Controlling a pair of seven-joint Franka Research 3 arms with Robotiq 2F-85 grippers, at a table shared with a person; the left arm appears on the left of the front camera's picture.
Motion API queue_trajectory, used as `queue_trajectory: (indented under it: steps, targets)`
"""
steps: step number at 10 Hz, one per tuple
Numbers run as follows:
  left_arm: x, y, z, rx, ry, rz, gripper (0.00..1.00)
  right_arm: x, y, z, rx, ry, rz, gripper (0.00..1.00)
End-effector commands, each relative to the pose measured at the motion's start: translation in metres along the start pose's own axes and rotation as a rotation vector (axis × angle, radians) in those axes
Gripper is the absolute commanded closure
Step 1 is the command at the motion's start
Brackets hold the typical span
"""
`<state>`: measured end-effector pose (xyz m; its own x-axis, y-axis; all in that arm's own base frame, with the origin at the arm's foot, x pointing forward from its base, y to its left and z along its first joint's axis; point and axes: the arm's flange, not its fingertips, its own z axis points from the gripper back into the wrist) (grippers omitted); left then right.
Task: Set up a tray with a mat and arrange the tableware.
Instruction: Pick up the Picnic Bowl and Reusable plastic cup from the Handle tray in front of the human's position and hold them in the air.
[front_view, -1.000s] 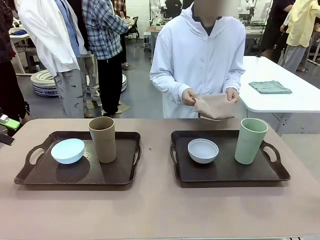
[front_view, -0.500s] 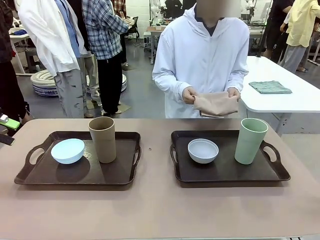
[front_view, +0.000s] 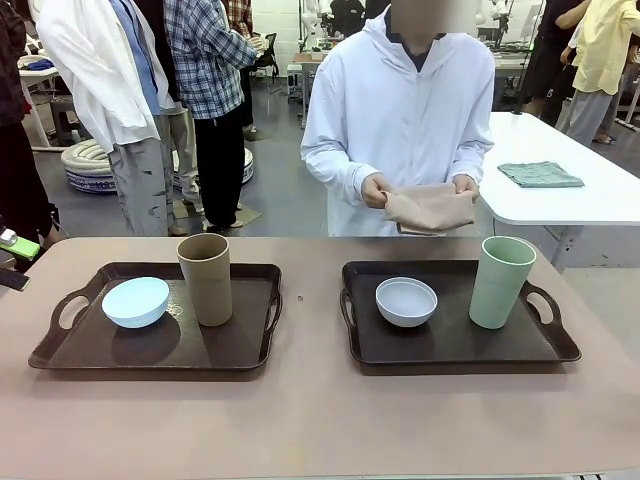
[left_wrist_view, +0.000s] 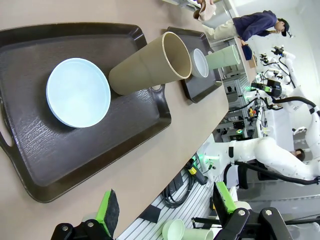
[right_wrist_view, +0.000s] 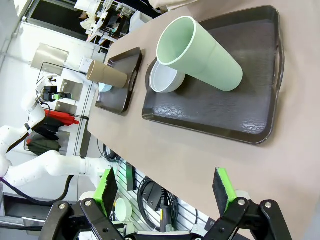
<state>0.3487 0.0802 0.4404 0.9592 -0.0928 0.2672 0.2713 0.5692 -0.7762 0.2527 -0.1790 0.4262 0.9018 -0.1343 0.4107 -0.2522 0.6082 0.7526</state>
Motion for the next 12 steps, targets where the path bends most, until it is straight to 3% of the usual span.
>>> queue_trajectory:
  steps: [1,7,8,9,10,12]
  targets:
    - [0.001,0.0,-0.001,-0.012,-0.004,0.002,0.0,0.0,-0.001,-0.001,0.011,0.0,0.007,0.0]
    - [0.0,0.0,0.0,0.0,0.0,0.0,0.0,0.0,-0.001,-0.001,0.011,0.0,0.007,0.0]
    - [0.002,0.002,0.001,-0.053,0.017,-0.02,0.0,0.0,0.0,0.0,0.0,0.0,0.0,0.0]
    - [0.006,-0.004,0.002,-0.052,0.031,-0.009,0.0,0.003,0.0,0.0,0.023,0.095,0.125,0.0]
    - [0.011,-0.023,0.008,-0.043,0.027,-0.025,0.0,0.01,0.002,0.004,0.016,0.1,0.222,0.0]
    - [0.029,-0.092,0.021,0.068,0.022,-0.069,0.0,0.033,-0.002,0.01,-0.051,0.156,0.503,0.0]
